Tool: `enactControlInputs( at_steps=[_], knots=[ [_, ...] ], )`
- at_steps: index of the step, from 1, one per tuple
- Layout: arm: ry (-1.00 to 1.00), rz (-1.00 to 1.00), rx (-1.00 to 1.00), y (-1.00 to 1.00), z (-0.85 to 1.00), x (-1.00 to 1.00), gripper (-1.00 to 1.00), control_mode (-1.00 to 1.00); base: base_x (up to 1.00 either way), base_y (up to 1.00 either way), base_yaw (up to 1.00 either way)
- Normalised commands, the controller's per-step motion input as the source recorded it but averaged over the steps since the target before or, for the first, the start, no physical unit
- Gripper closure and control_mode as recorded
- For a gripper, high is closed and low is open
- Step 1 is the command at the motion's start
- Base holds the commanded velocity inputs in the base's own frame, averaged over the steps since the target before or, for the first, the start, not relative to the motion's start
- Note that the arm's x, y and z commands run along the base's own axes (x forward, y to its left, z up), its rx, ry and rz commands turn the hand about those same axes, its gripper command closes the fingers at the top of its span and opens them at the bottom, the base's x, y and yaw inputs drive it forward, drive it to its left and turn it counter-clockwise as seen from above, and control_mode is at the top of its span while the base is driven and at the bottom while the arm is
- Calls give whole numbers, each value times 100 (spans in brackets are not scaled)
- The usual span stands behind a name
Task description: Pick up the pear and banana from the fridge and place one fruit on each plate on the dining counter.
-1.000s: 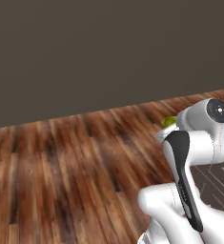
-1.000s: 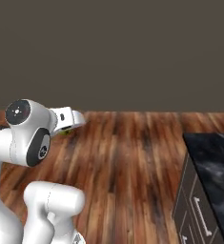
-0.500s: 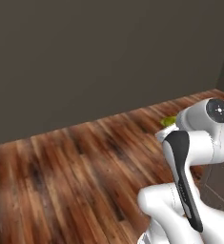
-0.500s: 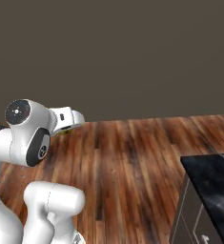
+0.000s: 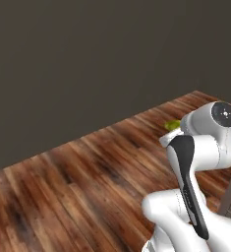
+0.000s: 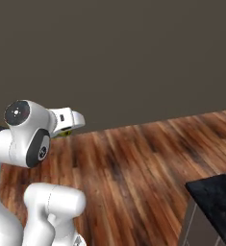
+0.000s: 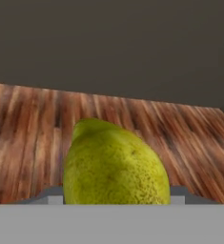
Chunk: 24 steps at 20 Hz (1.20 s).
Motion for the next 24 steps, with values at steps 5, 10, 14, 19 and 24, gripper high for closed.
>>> enactControlInputs(
  at_steps=[5,10,14,19,24],
  knots=[
    [0,0,0,0,0,0,100,100,74,23,-42],
    [0,0,0,0,0,0,100,100,74,19,-44],
    [0,0,0,0,0,0,100,100,77,14,-45],
    [0,0,0,0,0,0,100,100,80,15,-46],
    [0,0,0,0,0,0,100,100,81,13,-46]
  ],
)
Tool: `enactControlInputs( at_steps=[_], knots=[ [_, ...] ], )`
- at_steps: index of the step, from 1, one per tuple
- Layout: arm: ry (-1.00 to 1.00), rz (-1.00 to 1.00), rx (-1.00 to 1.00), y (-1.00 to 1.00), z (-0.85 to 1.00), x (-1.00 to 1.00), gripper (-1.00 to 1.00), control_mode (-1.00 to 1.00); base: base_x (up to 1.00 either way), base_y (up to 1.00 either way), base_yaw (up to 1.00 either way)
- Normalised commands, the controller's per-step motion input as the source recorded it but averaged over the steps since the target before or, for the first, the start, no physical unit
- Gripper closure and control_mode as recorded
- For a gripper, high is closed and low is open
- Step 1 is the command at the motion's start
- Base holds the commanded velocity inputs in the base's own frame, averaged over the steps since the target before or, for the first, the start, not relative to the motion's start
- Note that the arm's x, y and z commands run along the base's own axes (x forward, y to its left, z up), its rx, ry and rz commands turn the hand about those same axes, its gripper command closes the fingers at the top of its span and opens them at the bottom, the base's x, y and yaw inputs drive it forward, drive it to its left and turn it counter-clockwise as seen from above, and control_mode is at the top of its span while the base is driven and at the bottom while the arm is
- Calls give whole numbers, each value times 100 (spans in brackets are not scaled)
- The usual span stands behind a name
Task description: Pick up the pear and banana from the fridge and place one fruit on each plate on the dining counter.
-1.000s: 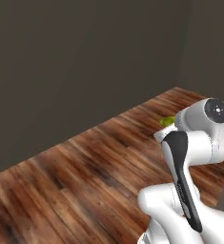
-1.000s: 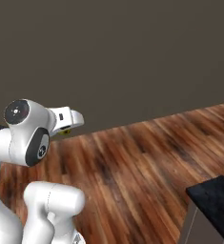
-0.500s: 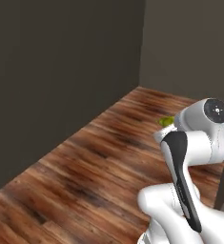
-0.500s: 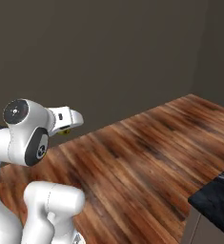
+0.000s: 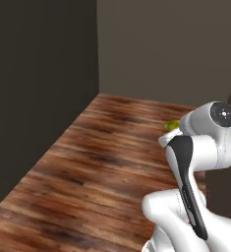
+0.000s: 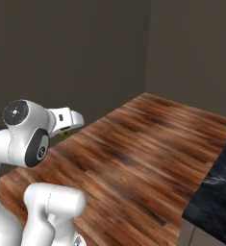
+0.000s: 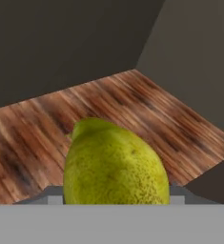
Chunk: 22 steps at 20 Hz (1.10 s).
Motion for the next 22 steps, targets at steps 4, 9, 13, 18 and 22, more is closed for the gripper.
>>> enactControlInputs(
  at_steps=[4,9,13,18,22],
  knots=[
    [0,0,0,0,0,0,100,100,81,18,-45],
    [0,0,0,0,0,0,100,100,86,29,-40],
    [0,0,0,0,0,0,100,100,92,41,-36],
    [0,0,0,0,0,0,100,100,92,39,-35],
    [0,0,0,0,0,0,100,100,88,35,-36]
  ],
)
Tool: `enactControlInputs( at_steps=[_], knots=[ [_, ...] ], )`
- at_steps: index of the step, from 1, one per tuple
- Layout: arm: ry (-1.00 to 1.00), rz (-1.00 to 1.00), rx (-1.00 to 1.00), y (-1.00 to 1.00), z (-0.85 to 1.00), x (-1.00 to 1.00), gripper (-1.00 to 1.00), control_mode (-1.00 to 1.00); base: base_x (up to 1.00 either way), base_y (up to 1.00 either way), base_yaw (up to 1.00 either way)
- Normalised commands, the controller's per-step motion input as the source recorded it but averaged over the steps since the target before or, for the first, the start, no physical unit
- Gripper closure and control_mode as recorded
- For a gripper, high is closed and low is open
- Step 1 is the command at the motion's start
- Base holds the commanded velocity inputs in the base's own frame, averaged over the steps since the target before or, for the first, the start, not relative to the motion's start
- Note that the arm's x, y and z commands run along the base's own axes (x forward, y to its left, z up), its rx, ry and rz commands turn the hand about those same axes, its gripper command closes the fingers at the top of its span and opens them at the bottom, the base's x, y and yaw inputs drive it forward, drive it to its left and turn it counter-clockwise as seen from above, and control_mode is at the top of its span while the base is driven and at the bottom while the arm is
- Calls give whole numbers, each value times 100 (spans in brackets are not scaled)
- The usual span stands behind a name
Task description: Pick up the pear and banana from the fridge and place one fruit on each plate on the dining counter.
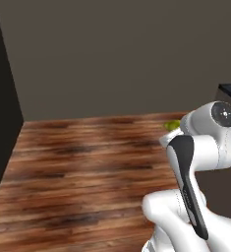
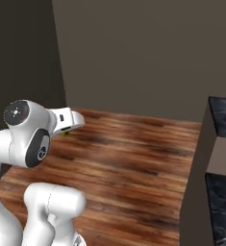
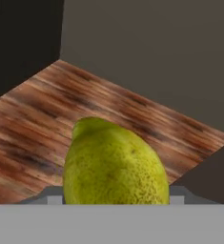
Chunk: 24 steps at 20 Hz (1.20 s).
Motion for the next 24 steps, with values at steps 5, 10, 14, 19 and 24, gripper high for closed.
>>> enactControlInputs(
  at_steps=[5,10,14,19,24],
  knots=[
    [0,0,0,0,0,0,100,100,88,34,-38],
    [0,0,0,0,0,0,100,100,85,27,-41],
    [0,0,0,0,0,0,100,100,85,34,-40],
    [0,0,0,0,0,0,100,100,86,37,-40],
    [0,0,0,0,0,0,100,100,80,29,-43]
  ],
)
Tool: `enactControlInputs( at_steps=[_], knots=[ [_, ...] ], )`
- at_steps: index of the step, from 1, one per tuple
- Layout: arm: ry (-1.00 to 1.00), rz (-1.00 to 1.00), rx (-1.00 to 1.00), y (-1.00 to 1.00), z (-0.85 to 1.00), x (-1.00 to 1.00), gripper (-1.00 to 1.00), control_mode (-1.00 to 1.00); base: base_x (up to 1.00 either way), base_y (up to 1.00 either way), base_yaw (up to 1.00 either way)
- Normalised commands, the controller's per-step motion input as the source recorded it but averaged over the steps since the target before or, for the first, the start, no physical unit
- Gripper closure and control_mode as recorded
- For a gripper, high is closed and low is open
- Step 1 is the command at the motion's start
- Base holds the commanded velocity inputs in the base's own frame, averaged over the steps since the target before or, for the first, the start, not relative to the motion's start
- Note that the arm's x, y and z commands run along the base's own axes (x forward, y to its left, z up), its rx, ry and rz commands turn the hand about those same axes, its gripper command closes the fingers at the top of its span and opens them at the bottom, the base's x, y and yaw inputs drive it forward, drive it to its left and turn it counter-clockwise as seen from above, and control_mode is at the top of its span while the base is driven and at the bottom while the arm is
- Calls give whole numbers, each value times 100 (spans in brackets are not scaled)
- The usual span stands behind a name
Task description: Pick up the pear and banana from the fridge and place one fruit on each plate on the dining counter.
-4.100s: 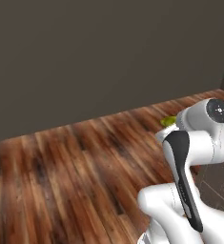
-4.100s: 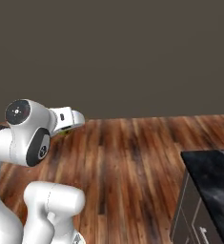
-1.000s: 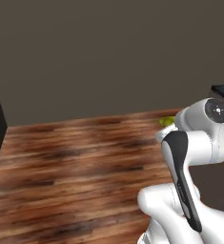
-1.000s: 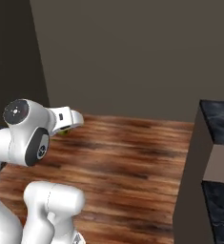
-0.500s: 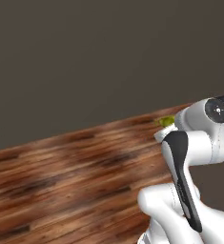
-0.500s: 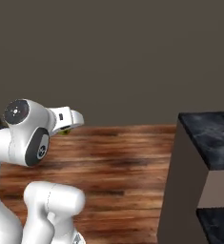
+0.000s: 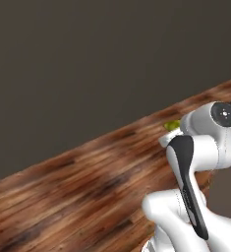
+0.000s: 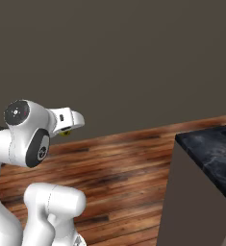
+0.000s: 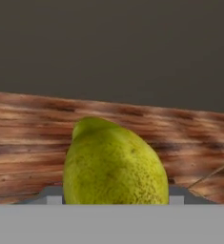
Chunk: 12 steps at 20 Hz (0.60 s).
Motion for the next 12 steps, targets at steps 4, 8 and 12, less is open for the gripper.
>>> enactControlInputs(
  at_steps=[4,8,12],
  knots=[
    [0,0,0,0,0,0,100,100,73,22,-45],
    [0,0,0,0,0,0,100,100,70,26,-47],
    [0,0,0,0,0,0,100,100,68,24,-47]
  ],
)
